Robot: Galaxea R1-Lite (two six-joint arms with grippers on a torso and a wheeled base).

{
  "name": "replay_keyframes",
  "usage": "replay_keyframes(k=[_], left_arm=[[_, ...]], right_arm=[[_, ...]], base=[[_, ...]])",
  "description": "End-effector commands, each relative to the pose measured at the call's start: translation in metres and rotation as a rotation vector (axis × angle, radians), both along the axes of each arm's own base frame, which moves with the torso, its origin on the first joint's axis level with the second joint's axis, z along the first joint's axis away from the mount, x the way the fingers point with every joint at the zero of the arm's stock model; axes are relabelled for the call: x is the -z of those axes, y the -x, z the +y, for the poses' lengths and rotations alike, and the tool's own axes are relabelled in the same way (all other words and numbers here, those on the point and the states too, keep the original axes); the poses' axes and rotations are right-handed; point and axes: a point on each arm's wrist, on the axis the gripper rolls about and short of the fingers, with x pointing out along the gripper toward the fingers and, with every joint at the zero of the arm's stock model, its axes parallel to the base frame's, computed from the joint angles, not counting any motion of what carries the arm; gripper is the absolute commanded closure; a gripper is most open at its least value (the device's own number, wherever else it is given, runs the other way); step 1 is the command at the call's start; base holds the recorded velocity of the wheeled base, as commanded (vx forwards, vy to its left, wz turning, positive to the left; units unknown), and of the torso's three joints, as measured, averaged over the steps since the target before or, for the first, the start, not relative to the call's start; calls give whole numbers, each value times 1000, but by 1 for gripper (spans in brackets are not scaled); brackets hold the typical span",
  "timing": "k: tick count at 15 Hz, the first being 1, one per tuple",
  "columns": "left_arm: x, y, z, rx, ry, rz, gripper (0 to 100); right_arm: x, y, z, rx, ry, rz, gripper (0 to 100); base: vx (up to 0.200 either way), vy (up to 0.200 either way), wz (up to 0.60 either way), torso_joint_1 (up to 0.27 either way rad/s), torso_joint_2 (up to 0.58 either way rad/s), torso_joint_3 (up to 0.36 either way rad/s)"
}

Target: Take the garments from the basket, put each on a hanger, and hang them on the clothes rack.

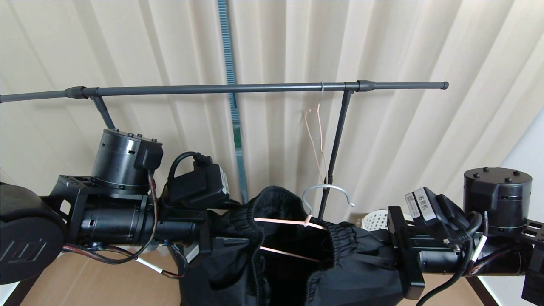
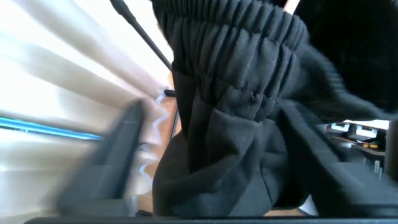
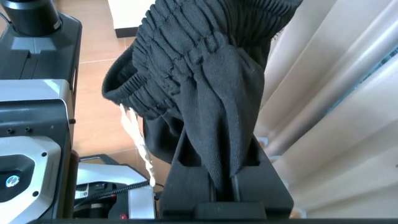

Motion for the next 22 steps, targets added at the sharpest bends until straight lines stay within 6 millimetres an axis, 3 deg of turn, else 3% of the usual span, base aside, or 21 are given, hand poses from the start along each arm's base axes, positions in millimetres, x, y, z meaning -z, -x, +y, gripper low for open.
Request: replay_keyframes(k=[1,5,6,12,16,22], left_arm=[[-4,3,1,-10,20,6,100],[-11,9,4,-21,38,-3,100],[-9,10,5,-21,35,4,100],[-22,24,18,-95,83,4,100],[-36,49,43,-192,142,-28,100],[-39,72,57,-225,189,-34,100]], right_arm=[[1,-1,1,-1,0,-1,100],[0,-2,1,2,-2,-2,100],[0,-2,1,2,-2,-1,0],[-5,-6,-13,54,-13,-22,0],[-13,-12,-29,70,-45,-43,0],[6,-40,-38,64,-52,35,0]], base=[[0,0,0,0,0,0],[0,0,0,0,0,0],[0,0,0,0,0,0],[0,0,0,0,0,0],[0,0,0,0,0,0],[0,0,0,0,0,0]])
